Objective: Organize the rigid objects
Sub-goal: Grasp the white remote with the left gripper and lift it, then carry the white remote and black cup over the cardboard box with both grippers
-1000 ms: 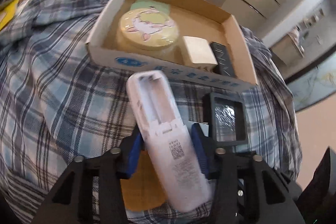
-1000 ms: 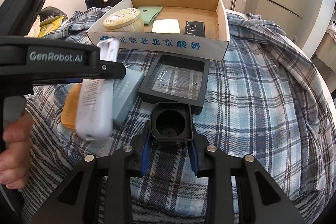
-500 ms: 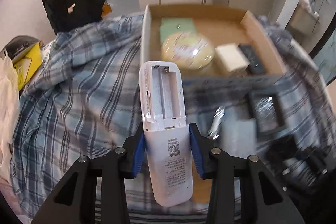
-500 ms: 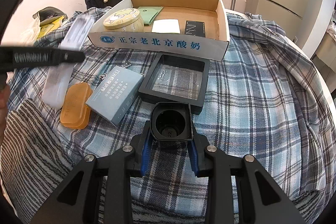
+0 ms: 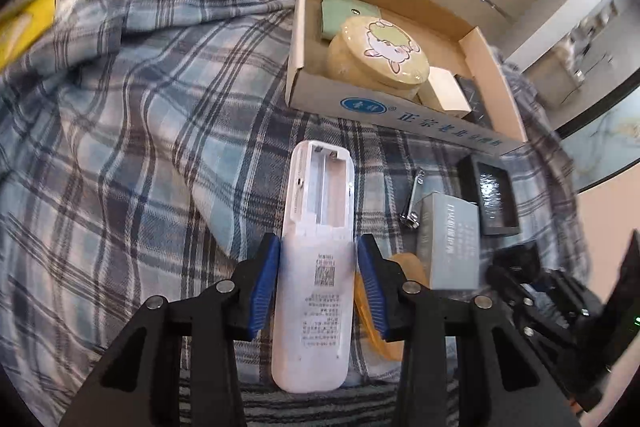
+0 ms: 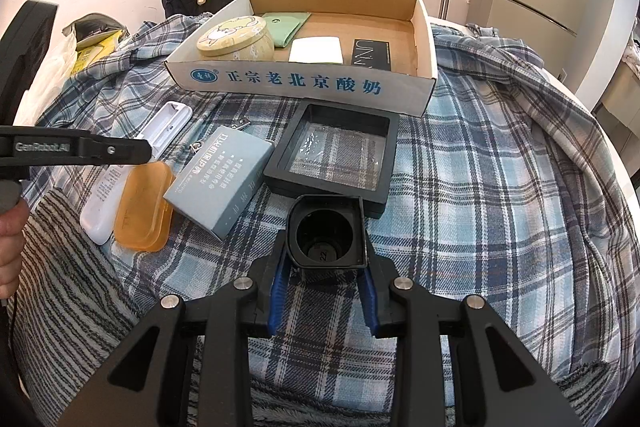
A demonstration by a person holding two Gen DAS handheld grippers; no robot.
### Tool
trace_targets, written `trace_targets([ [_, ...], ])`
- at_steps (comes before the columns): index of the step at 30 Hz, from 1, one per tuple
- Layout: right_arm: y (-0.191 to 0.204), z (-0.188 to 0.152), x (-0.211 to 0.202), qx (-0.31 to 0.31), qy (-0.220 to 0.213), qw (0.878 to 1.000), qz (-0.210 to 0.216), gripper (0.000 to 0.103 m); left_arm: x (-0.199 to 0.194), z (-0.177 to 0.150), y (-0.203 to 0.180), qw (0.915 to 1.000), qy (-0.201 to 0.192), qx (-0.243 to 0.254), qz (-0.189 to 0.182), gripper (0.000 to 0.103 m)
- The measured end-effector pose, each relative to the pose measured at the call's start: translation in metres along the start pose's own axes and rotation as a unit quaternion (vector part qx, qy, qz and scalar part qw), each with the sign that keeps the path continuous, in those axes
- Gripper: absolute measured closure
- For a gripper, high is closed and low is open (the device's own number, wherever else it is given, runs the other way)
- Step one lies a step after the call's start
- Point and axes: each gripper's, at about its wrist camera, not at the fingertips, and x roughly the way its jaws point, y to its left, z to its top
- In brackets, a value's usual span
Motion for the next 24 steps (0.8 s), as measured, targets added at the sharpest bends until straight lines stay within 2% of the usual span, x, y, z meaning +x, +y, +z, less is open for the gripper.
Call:
trace_targets([
  [3, 0.0, 0.0, 0.0, -0.001, 0.0, 1.0, -0.001, 0.073, -0.003, -0.003, 0.007, 0.9998, 0.0, -0.008, -0.019, 0.061],
  [7, 0.0, 0.0, 0.0, -0.001, 0.0, 1.0, -0.001, 0.073, -0.004, -0.004, 0.003, 0.9998, -0.009, 0.015, -0.005, 0.064],
  [9, 0.0, 0.0, 0.0, 0.0, 0.0, 1.0, -0.001, 0.073, -0.005, -0.007, -0.003, 0.9993, -0.016, 0.029, 0.015, 0.066],
  [11, 0.0, 0.0, 0.0, -0.001, 0.0, 1.0, -0.001, 0.073, -0.011, -0.009, -0.019, 0.9964, -0.036, 0.058, 0.05, 0.078],
  [13, 0.0, 0.0, 0.0, -0.001, 0.0, 1.0, -0.001, 0.073, -0.019, -0.012, -0.041, 0.9883, -0.052, 0.106, 0.097, 0.083],
  [17, 0.0, 0.0, 0.0, 0.001, 0.0, 1.0, 0.001, 0.073, -0.015, -0.018, -0.071, 0.976, -0.057, 0.157, 0.139, 0.085],
  [22, -0.001, 0.0, 0.0, 0.002, 0.0, 1.0, 0.002, 0.073, -0.014, -0.021, -0.085, 0.9814, -0.042, 0.153, 0.108, 0.086],
  [24, -0.001, 0.0, 0.0, 0.002, 0.0, 1.0, 0.002, 0.073, -0.013, -0.022, -0.089, 0.9793, -0.045, 0.157, 0.12, 0.086],
])
